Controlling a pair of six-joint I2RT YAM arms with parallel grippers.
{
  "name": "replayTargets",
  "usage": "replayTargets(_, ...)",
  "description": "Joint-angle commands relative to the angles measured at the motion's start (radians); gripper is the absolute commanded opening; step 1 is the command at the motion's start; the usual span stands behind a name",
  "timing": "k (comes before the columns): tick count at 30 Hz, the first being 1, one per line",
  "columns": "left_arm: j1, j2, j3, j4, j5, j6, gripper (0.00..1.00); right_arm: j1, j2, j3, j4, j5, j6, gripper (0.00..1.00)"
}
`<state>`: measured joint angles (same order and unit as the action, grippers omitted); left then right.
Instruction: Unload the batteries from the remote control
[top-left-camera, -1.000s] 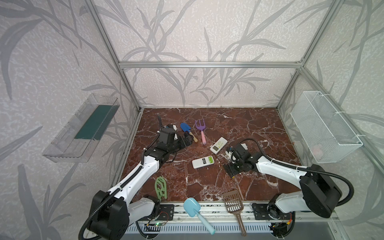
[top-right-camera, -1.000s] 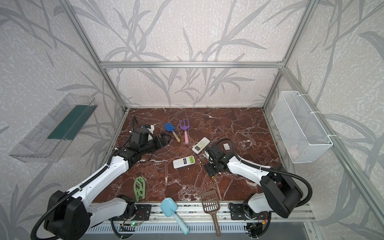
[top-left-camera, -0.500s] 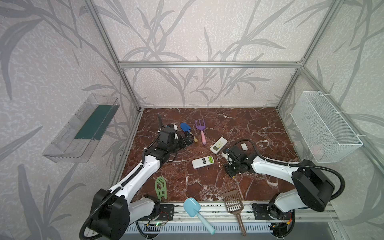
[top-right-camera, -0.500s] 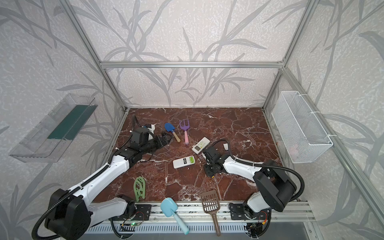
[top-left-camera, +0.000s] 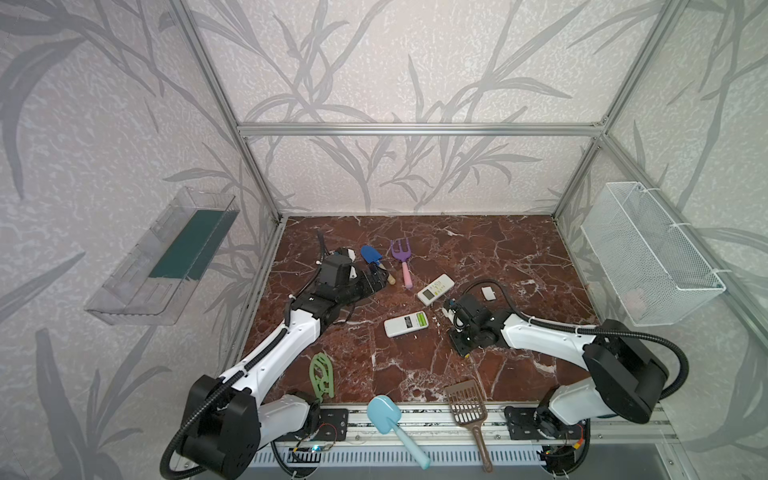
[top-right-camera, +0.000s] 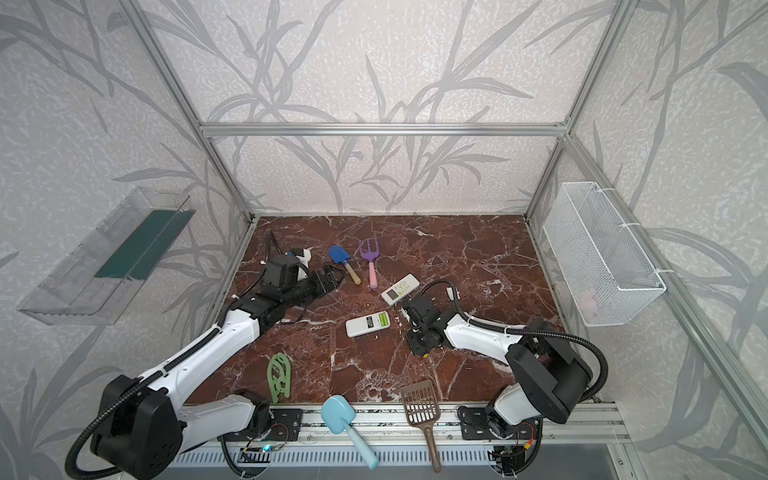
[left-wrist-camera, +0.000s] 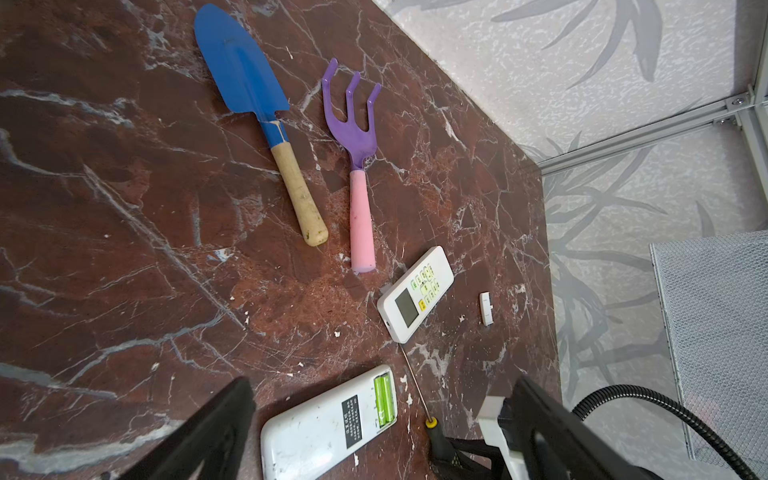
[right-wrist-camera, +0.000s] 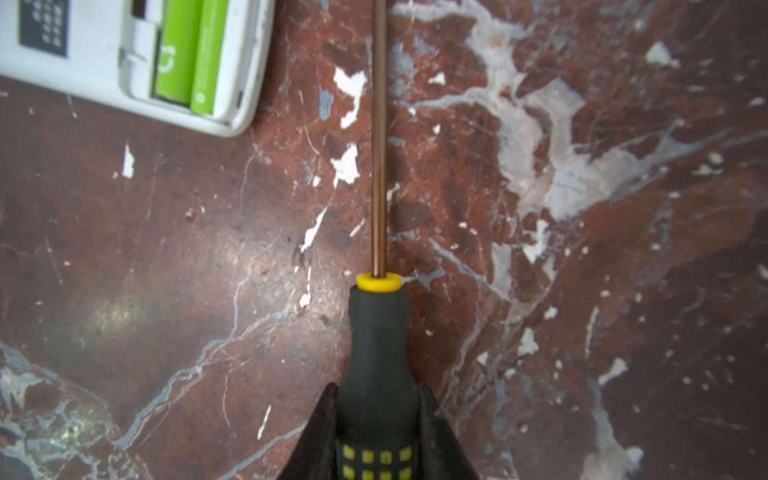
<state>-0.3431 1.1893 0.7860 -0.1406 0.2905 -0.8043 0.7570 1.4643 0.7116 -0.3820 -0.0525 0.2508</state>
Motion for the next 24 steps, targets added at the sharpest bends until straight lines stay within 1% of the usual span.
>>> replayTargets(1, -0.002, 0.008, 0.013, 0.019, 0.014, 0.003, 0.96, 0.011, -0.063, 0.041, -0.097, 0.0, -0.033, 0.04)
replayTargets(4, -0.004, 0.01, 0.018, 0.02, 0.024, 0.002, 0.95, 0.018, -0.094, 0.068, -0.143, -0.009, -0.046, 0.03)
replayTargets(7, -0.004, 0.012, 0.015, 0.035, 0.047, 0.001, 0.94, 0.036, -0.134, 0.093, -0.143, 0.006, -0.07, 0.02)
replayTargets(9, -0.005, 0.012, 0.012, 0.052, 0.07, -0.007, 0.93, 0.049, -0.162, 0.106, -0.116, 0.019, -0.091, 0.02)
replayTargets(11, -0.008, 0.011, 0.003, 0.078, 0.092, -0.029, 0.91, 0.077, -0.188, 0.112, -0.053, 0.039, -0.133, 0.02)
replayTargets(14, -0.031, 0.002, -0.026, 0.151, 0.112, -0.083, 0.88, 0.122, -0.207, 0.122, 0.034, 0.109, -0.202, 0.0)
replayTargets(17, -0.066, -0.008, -0.039, 0.182, 0.093, -0.12, 0.86, 0.145, -0.193, 0.164, 0.058, 0.173, -0.252, 0.0)
replayTargets(21, -0.107, -0.02, -0.058, 0.22, 0.032, -0.167, 0.79, 0.189, -0.171, 0.202, 0.106, 0.286, -0.325, 0.0)
replayTargets(24, -0.119, -0.023, -0.074, 0.27, 0.01, -0.213, 0.73, 0.192, -0.167, 0.224, 0.138, 0.298, -0.347, 0.0)
